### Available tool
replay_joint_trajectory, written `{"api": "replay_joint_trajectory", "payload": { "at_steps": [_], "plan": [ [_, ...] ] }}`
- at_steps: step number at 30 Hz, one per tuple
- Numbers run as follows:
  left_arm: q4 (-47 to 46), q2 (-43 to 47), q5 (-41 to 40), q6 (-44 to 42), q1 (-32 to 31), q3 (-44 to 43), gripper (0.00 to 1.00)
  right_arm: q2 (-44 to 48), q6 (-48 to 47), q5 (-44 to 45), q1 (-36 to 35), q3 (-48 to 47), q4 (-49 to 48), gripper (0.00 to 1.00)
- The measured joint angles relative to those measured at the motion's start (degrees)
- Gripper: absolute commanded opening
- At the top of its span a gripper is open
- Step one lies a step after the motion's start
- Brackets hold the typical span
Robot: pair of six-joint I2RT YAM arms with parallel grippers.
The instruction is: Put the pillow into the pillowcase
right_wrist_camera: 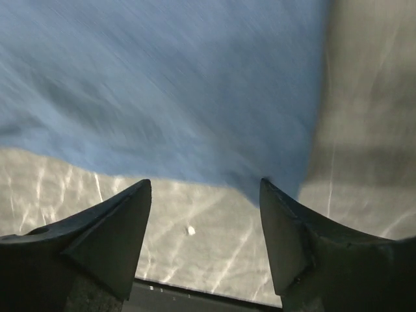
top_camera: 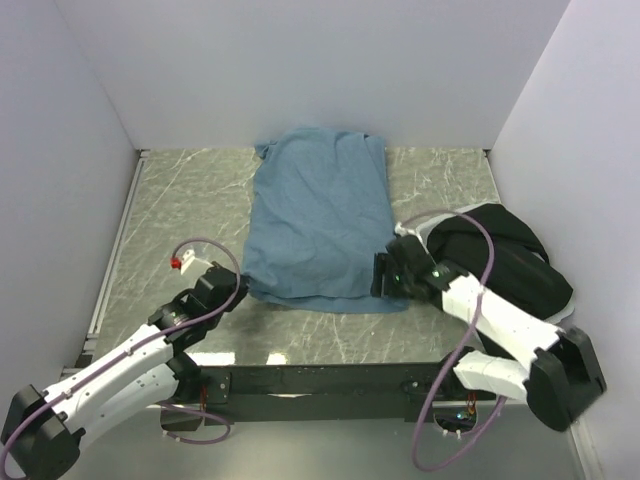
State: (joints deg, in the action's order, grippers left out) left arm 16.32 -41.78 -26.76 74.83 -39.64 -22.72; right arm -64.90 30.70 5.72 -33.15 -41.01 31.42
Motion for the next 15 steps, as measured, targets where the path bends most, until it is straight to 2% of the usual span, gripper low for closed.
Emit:
{"api": "replay_joint_trajectory", "payload": {
  "at_steps": [7, 12, 13, 15],
  "plan": [
    [10.62, -3.5, -3.96, 5.84, 0.15, -0.02, 0.01, 17.79, 10.6, -1.99, 0.04, 15.58, -5.53, 0.73],
    [13.66, -0.5, -5.62, 7.39, 1.31, -0.09, 0.01, 21.77, 15.76, -0.02, 0.42, 20.04, -6.05, 0.7],
    [13.97, -0.13, -5.73, 7.39, 1.55, -0.15, 0.01, 22.05, 16.2, 0.68, 0.72, 20.11, -5.95, 0.65],
    [14.29, 0.02, -5.84, 7.37, 2.54, -0.26, 0.01, 22.86, 17.07, 1.46, 1.75, 20.11, -6.12, 0.62]
  ]
}}
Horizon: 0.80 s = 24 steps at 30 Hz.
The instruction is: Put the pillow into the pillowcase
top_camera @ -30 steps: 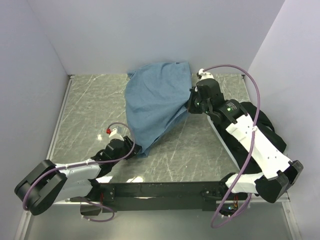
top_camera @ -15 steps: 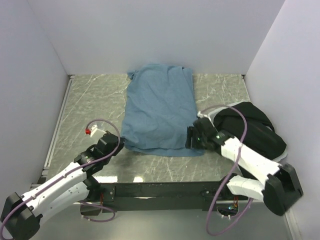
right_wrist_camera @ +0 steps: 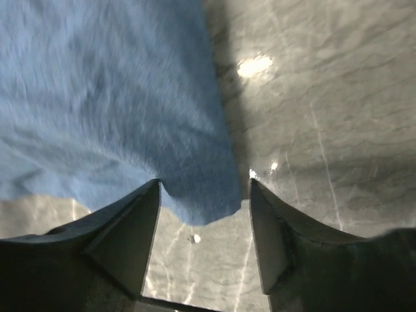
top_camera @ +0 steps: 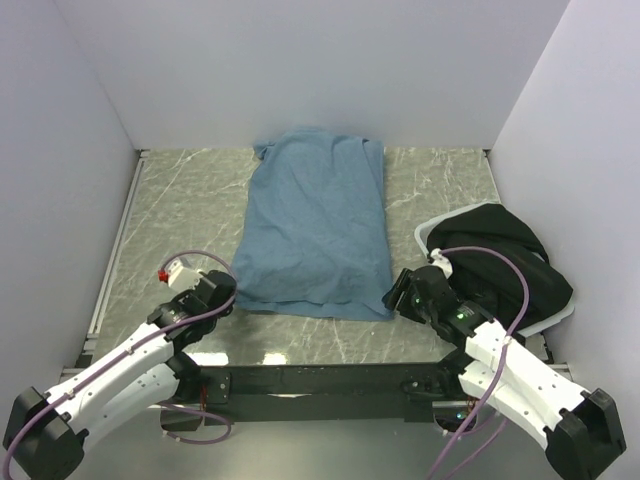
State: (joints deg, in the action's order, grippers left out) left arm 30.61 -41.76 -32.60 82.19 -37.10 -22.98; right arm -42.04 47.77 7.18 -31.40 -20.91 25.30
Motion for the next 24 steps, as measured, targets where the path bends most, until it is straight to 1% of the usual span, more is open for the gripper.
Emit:
{"api": "replay_joint_trajectory", "payload": {
  "at_steps": [2, 4, 5, 10, 16, 19, 24],
  "plan": [
    [0.35, -0.15, 0.04, -0.02, 0.66, 0.0, 0.01, 0.35, 1.05, 0.26, 0.85, 0.0, -0.15, 0.59],
    [0.37, -0.22, 0.07, -0.07, 1.16, 0.0, 0.01, 0.31, 2.38, -0.04, 1.2, 0.63, -1.29, 0.52],
    [0.39, -0.22, 0.11, -0.11, 1.31, 0.0, 0.01, 0.31, 2.86, -0.37, 1.25, 1.22, -1.99, 0.51],
    [0.28, -0.22, 0.31, -0.48, 1.9, 0.0, 0.01, 0.28, 6.36, -2.08, 1.27, 6.8, -4.74, 0.51],
    [0.11, -0.28, 0.48, -0.48, 2.1, 0.0, 0.01, 1.97, 9.01, -2.08, 1.4, 7.48, -6.38, 0.51],
    [0.09, -0.39, 0.57, -0.5, 2.14, 0.02, 0.01, 5.05, 9.66, -1.99, 1.4, 7.48, -4.33, 0.52],
    [-0.02, -0.46, 0.87, -0.5, 2.27, 0.04, 0.01, 14.38, 10.97, -0.48, 1.44, 7.5, 0.87, 0.53]
  ]
}}
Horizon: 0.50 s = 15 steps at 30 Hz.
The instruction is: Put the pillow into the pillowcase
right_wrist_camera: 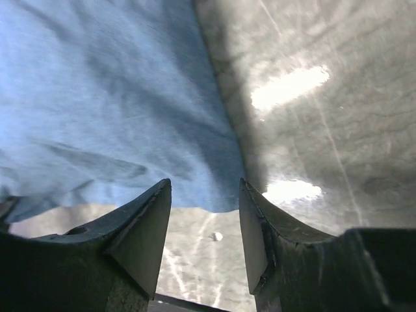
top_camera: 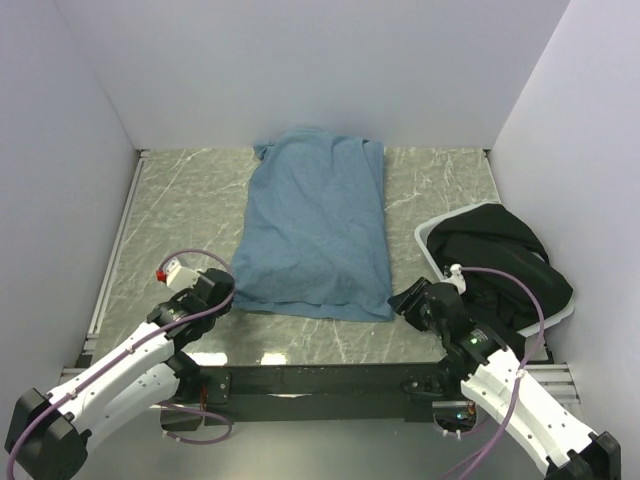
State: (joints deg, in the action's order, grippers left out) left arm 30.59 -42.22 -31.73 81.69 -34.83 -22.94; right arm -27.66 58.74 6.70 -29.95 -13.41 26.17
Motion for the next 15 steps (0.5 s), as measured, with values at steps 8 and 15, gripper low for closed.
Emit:
{"api": "replay_joint_trajectory", "payload": {
  "at_steps": [8, 15],
  "plan": [
    [-0.7, -0.26, 0.52, 0.0, 0.22, 0.2, 0.01, -8.81, -0.2, -0.09, 0.0, 1.46, -3.02, 0.55],
    [-0.94, -0.26, 0.76, -0.02, 0.26, 0.24, 0.01, -19.34, -2.08, -0.61, 0.26, 1.05, -14.78, 0.4]
  ]
}}
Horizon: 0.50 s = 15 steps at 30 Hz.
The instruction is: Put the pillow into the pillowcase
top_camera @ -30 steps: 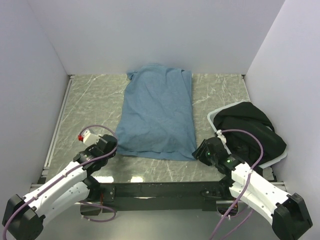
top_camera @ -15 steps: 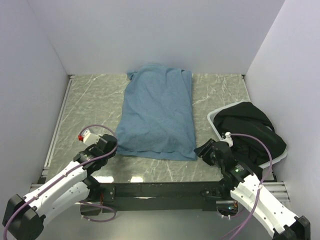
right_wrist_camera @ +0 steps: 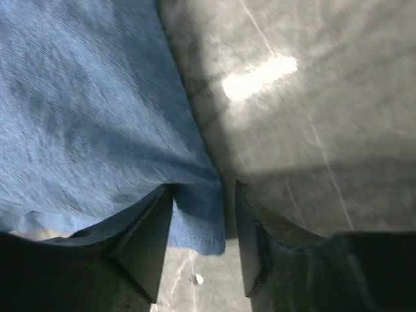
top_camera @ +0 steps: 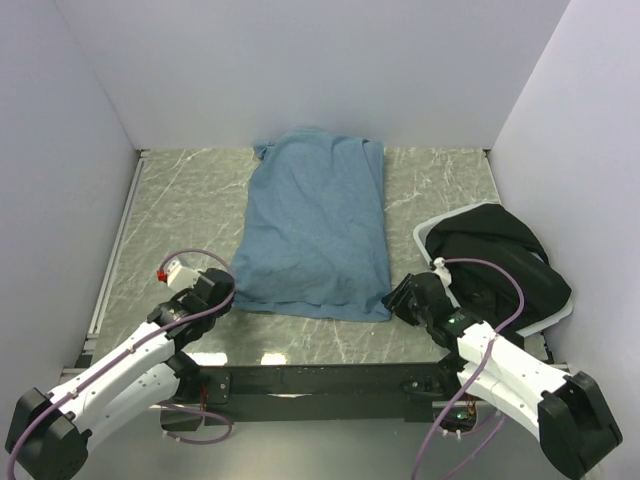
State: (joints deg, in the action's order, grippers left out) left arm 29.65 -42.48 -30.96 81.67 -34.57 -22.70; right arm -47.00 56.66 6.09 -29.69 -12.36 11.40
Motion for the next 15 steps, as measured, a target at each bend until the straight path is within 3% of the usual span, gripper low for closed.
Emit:
{"api": "replay_joint_trajectory", "payload": {
  "at_steps": [2, 5, 7, 8, 15],
  "plan": [
    [-0.15, 0.0, 0.11, 0.0, 0.02, 0.13, 0.01, -1.29, -0.61, -0.15, 0.0, 0.39, -2.51, 0.29],
    [-0.28, 0.0, 0.2, -0.33, 0.04, 0.24, 0.01, -1.51, -1.11, -0.2, 0.0, 0.7, -3.76, 0.22],
    [-0.44, 0.02, 0.31, -0.96, 0.04, 0.24, 0.01, -1.42, -1.4, -0.48, 0.0, 0.7, -3.72, 0.12],
    [-0.5, 0.0, 0.33, -1.11, 0.04, 0.24, 0.01, -1.4, -1.64, -0.61, 0.0, 0.7, -3.67, 0.0],
    [-0.59, 0.07, 0.33, -3.93, 0.04, -0.57, 0.01, 1.31, -3.37, -2.54, -0.07, -1.49, 1.84, 0.0]
  ]
}}
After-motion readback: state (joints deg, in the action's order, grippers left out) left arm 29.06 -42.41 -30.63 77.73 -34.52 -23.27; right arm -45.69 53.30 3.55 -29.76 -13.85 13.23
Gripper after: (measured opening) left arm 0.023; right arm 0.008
